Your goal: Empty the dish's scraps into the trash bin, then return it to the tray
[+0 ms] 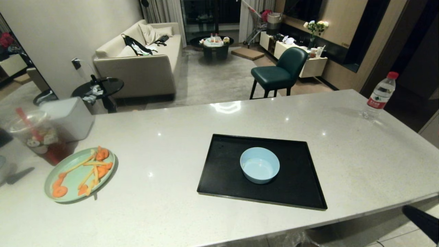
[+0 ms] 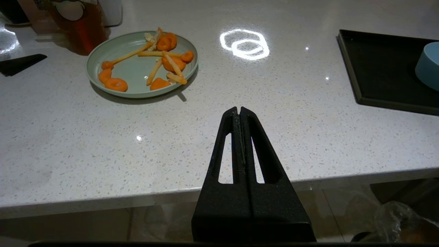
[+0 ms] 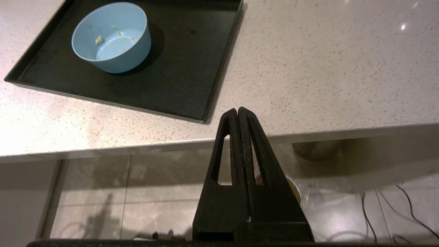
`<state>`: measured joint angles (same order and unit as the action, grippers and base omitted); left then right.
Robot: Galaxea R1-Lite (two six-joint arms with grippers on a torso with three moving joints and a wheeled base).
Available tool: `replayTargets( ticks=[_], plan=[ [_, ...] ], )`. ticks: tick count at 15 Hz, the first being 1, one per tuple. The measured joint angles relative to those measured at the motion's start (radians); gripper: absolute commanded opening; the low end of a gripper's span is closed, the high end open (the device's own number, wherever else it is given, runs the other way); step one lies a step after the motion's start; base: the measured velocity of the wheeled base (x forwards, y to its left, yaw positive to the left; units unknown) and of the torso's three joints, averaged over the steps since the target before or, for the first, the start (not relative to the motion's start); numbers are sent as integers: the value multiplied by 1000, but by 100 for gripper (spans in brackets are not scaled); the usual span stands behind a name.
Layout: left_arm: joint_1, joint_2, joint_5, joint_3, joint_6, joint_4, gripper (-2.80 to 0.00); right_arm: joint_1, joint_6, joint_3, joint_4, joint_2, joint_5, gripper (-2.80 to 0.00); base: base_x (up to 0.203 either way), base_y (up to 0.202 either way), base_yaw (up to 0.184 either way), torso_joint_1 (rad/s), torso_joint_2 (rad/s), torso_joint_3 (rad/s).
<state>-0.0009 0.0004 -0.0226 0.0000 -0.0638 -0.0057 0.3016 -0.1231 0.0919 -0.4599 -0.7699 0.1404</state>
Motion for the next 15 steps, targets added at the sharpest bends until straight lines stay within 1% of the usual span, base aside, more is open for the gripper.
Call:
replayTargets(
  ticks=[1, 2, 3, 4, 5, 7, 9, 10, 12, 15],
  plan=[
    [0, 0, 0, 0, 0, 0, -280, -80, 18, -31, -39, 23, -70, -280, 0, 0, 0, 0, 0, 0],
    [0, 0, 0, 0, 0, 0, -280, -160, 34, -55, -38, 52, -135, -280, 0, 0, 0, 0, 0, 0],
    [0, 0, 0, 0, 0, 0, -280, -220, 44, -69, -5, 88, -181, -280, 0, 0, 0, 0, 0, 0],
    [0, 0, 0, 0, 0, 0, -280, -260, 53, -78, 43, 134, -204, -280, 0, 0, 0, 0, 0, 0],
    [0, 0, 0, 0, 0, 0, -280, -288, 64, -82, 103, 191, -210, -280, 0, 0, 0, 0, 0, 0],
    [0, 0, 0, 0, 0, 0, -280, -315, 83, -87, 241, 327, -195, -280, 0, 0, 0, 0, 0, 0],
    [0, 0, 0, 0, 0, 0, -280, -303, 103, -89, 356, 442, -145, -280, 0, 0, 0, 0, 0, 0],
    [0, 0, 0, 0, 0, 0, -280, -295, 121, -90, 388, 491, -115, -280, 0, 0, 0, 0, 0, 0],
    [0, 0, 0, 0, 0, 0, -280, -289, 137, -91, 401, 557, -97, -280, 0, 0, 0, 0, 0, 0],
    [0, 0, 0, 0, 0, 0, -280, -293, 155, -92, 401, 671, -115, -280, 0, 0, 0, 0, 0, 0]
  ],
)
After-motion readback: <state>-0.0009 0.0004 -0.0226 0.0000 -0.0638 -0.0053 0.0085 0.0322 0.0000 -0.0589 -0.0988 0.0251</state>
